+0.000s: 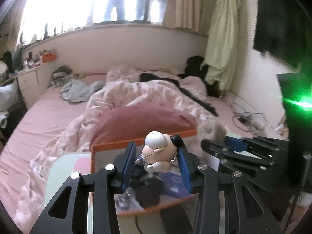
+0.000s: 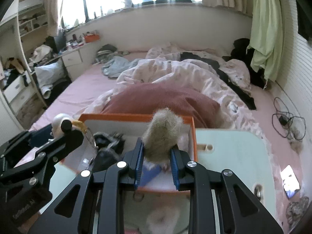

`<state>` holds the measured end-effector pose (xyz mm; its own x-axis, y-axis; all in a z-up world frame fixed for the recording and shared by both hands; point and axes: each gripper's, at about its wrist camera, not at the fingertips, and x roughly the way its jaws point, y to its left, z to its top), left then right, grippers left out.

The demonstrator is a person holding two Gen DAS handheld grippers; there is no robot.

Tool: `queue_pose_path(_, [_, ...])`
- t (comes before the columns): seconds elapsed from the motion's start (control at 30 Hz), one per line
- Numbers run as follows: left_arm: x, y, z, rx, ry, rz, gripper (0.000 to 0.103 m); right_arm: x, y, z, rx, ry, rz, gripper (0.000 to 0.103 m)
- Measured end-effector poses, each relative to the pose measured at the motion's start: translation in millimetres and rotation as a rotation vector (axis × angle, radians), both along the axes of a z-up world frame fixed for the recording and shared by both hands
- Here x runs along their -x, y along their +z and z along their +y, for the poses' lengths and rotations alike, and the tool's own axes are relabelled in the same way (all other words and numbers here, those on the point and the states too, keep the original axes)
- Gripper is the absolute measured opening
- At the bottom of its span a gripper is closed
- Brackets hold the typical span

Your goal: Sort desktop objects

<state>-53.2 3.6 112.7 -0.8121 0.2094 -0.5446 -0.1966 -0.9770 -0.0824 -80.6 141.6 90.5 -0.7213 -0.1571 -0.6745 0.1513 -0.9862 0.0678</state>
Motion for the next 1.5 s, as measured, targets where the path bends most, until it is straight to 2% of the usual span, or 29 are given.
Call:
queue_pose_path(0.1, [16.2, -7.0, -2.9, 0.015, 0.034, -0.008, 0.042, 14.9, -4.9, -6.2, -0.027, -0.012, -0.002, 0.031])
queue_pose_path(0.17, [22.0, -14.8, -2.9, 0.033, 0.050, -0.049, 0.053, 22.2, -11.7, -7.4, -0.028, -0.018, -0.038, 0.037])
queue_pose_path(0.2, [21.8, -17.4, -4.3, 0.036, 0.055, -0.060, 0.062, 23.9, -14.3, -6.1, -0.025, -0.027, -0.052, 0.037])
queue_pose_path(0.23, [16.8, -20.2, -5.9, 0.035, 0.054, -0.055, 0.069, 24.3, -16.6, -3.8, -0.019, -0.038, -0.061, 0.037])
queue_pose_path(0.27, [13.6, -20.8, -7.0, 0.034, 0.053, -0.043, 0.071, 24.0, -18.9, -0.2, -0.003, -0.047, -0.070, 0.037])
queue_pose_path(0.33, [2.9, -21.2, -10.7, 0.042, 0.054, -0.011, 0.083, 20.2, -21.6, 6.7, 0.030, -0.050, -0.083, 0.047])
queue_pose_path(0.37, [1.5, -20.3, -11.6, 0.043, 0.055, -0.008, 0.086, 16.9, -21.9, 10.0, 0.040, -0.056, -0.080, 0.058])
queue_pose_path(0.4, [-3.7, -19.1, -13.8, 0.040, 0.053, -0.003, 0.090, 13.4, -21.7, 12.6, 0.042, -0.065, -0.070, 0.066])
queue_pose_path(0.43, [-7.1, -18.4, -15.1, 0.034, 0.051, -0.002, 0.092, 9.0, -20.9, 14.3, 0.041, -0.073, -0.056, 0.067])
queue_pose_path(0.53, [-20.2, -17.7, -18.7, 0.008, 0.037, -0.025, 0.096, -5.0, -16.4, 15.6, 0.018, -0.079, -0.025, 0.067])
queue_pose_path(0.7, [-50.7, -32.4, -17.3, -0.008, -0.014, -0.117, 0.098, -39.5, -15.8, 10.2, -0.039, -0.042, -0.005, 0.069])
queue_pose_path(0.83, [-75.6, -55.3, -12.9, -0.012, -0.025, -0.179, 0.098, -67.7, -31.5, 8.0, -0.084, 0.003, -0.042, 0.070])
queue_pose_path(0.93, [-87.8, -78.9, -8.6, -0.007, -0.038, -0.245, 0.098, -80.1, -52.7, 6.2, -0.102, 0.078, -0.137, 0.071])
queue_pose_path(1.17, [-102.1, -111.5, 1.3, 0.035, -0.033, -0.306, 0.098, -102.6, -86.3, 3.8, -0.220, 0.065, -0.196, 0.071])
queue_pose_path(1.23, [-103.5, -114.1, 6.2, 0.089, -0.020, -0.290, 0.102, -100.9, -89.6, 9.5, -0.197, 0.049, -0.208, 0.076])
queue_pose_path(1.33, [-105.8, -116.7, 10.1, 0.119, -0.015, -0.273, 0.103, -95.0, -96.9, 23.7, -0.118, 0.020, -0.250, 0.091])
queue_pose_path(1.37, [-107.1, -117.5, 13.7, 0.140, -0.014, -0.266, 0.103, -92.5, -99.7, 29.5, -0.112, -0.002, -0.249, 0.100])
queue_pose_path(1.5, [-107.4, -116.6, 16.2, 0.136, -0.034, -0.260, 0.103, -91.1, -103.2, 38.0, -0.103, -0.011, -0.221, 0.103])
